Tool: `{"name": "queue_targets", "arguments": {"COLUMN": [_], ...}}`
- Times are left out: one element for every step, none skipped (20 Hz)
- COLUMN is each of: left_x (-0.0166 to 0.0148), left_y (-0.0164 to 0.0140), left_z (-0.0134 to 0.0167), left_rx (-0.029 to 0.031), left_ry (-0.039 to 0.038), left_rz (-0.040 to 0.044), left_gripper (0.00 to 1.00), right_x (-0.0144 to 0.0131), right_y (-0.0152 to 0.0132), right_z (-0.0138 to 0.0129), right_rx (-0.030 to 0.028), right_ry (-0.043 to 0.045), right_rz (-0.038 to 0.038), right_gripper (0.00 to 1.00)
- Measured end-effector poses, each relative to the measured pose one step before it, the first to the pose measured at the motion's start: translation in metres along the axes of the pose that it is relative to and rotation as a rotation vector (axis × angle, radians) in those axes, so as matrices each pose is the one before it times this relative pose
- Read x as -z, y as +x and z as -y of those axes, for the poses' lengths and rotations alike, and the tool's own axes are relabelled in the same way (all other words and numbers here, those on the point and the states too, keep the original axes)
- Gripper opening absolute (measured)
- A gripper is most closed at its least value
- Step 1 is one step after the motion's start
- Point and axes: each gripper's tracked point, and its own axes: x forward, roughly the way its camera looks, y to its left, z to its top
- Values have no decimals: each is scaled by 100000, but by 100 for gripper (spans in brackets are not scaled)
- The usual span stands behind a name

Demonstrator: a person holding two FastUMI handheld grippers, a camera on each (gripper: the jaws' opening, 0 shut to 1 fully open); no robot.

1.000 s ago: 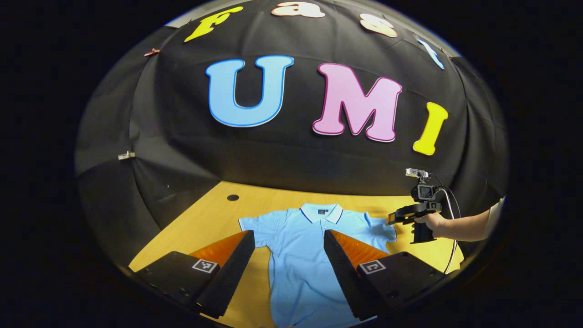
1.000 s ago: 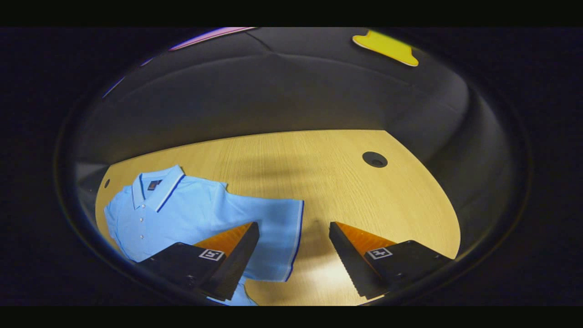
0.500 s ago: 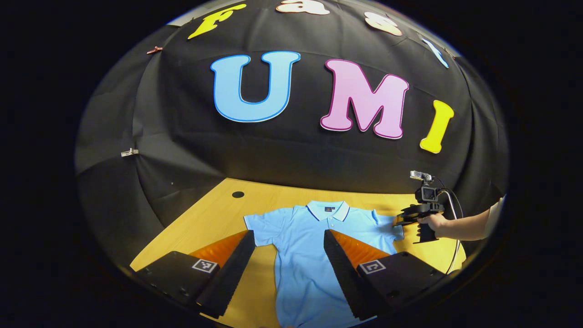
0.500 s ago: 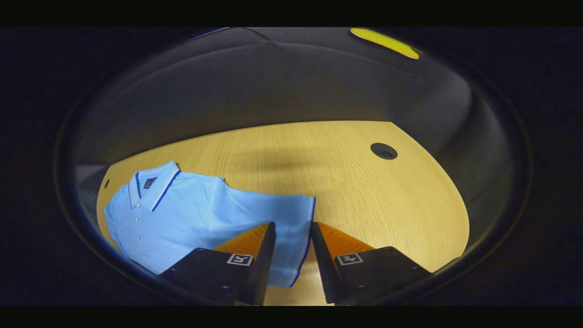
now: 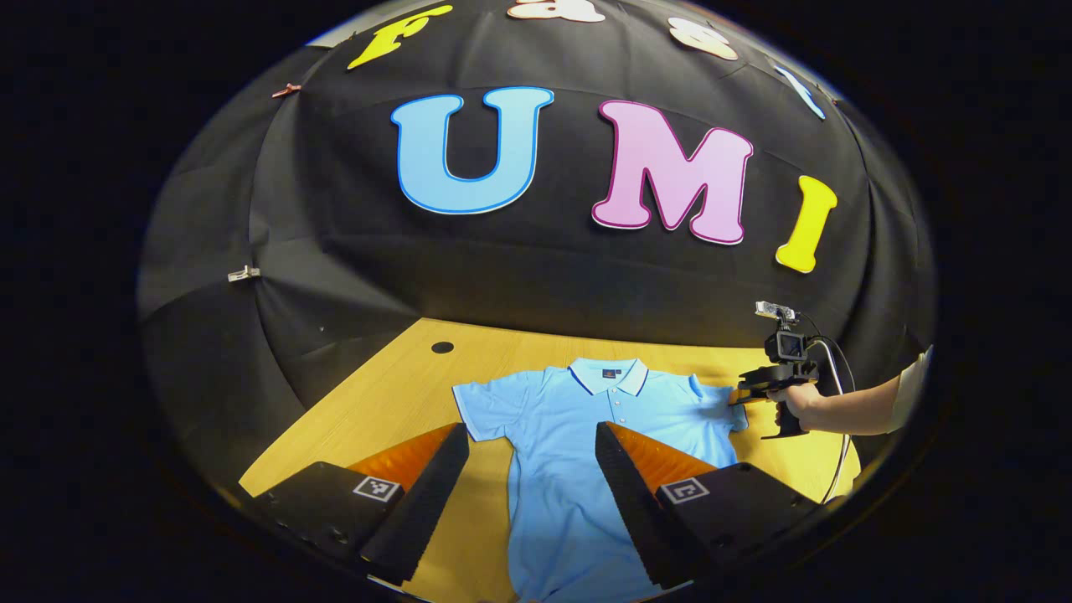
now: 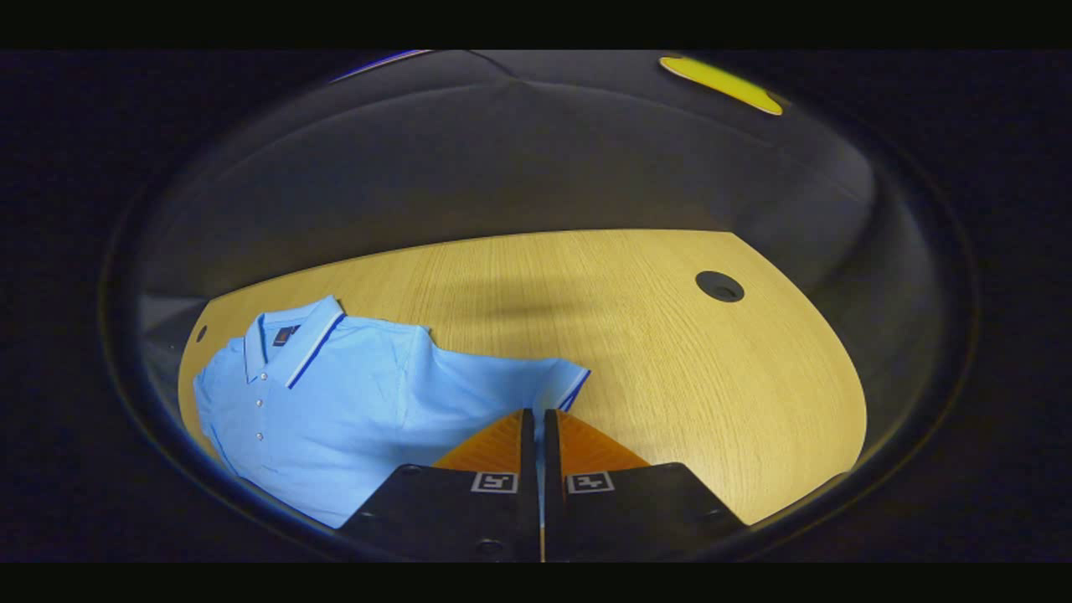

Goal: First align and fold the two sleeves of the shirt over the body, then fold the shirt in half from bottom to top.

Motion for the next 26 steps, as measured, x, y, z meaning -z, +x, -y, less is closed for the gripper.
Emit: {"name": "queue_targets", "arguments": {"left_x": [113, -161, -121, -79, 30, -34, 60, 69, 191, -29, -127, -100, 98, -7, 94, -111, 5, -152, -58, -2, 190, 51, 148, 62, 54, -44], "left_y": [-71, -63, 6, 90, -61, 6, -62, 9, 86, -36, -87, -172, -130, -181, -139, -239, -228, -232, -235, -105, -137, -85, 23, 156, 260, 404], "left_z": [-88, -87, -102, -101, -101, -63, -93, -93, -117, -76, 16, -38, -161, -251, -214, -343, -492, -504, -515, -529, -539, -553, -532, -420, -344, -262], "left_rx": [-311, -189, -143, -213, -176, -216, -29, -309, -522, -195, 75, 238, 37, -149, -122, -370, -565, -669, -683, -537, -695, -760, -665, -447, -268, 195], "left_ry": [-166, -264, -329, -310, -340, -613, -728, -352, -178, -320, -561, -810, -783, -791, -799, -751, -704, -694, -641, -491, -321, -249, -159, -158, -199, -259], "left_rz": [-227, 363, 429, 340, 238, 132, 107, -419, -565, -111, 313, 298, 179, 53, 41, 206, 288, 484, 390, 72, -106, -197, -65, 29, -187, -224], "left_gripper": [97, 97, 97, 97, 97, 97, 97, 97, 97, 97, 97, 97, 97, 97, 97, 97, 97, 97, 97, 97, 97, 97, 97, 97, 96, 97], "right_x": [-149, -601, -569, -612, -799, -835, -974, -974, -896, -822, -810, -560, -269, -149, 99, -18, 168, 223, 447, 311, 405, 218, 81, 87, 249, 223], "right_y": [-152, -406, -586, -589, -623, -612, -545, -515, -483, -534, -395, -240, -50, 23, 1, 107, 69, 53, 27, -42, -106, -84, -438, -257, -305, -482], "right_z": [-177, -102, -414, -654, -735, -664, -676, -839, -1057, -1192, -1297, -1433, -1545, -1743, -1561, -1611, -1513, -1524, -1659, -1766, -1709, -1510, -1062, -863, -785, -481], "right_rx": [-134, -87, -828, -1234, -1133, -908, -680, -393, -781, -1289, -1430, -1385, -1355, -1792, -1506, -1169, -1080, -1050, -2129, -3191, -3488, -2786, -1634, -994, -1083, -786], "right_ry": [-285, -668, -888, -1476, -2360, -2703, -2927, -2674, -2048, -1684, -1277, -1684, -1326, -1033, -1208, -1364, -1592, -1834, -1555, -963, -705, -641, -1370, -1705, -1717, -1328], "right_rz": [673, 1509, 1705, 1307, 1601, 1473, 1571, 1832, 1644, 1004, 1255, 552, 507, -46, -429, -134, -277, -510, -1105, -1024, -917, -238, 102, 317, 418, 209], "right_gripper": [12, 1, 1, 7, 6, 6, 7, 7, 7, 6, 6, 1, 6, 5, 3, 1, 6, 12, 11, 10, 16, 22, 29, 43, 57, 83]}}
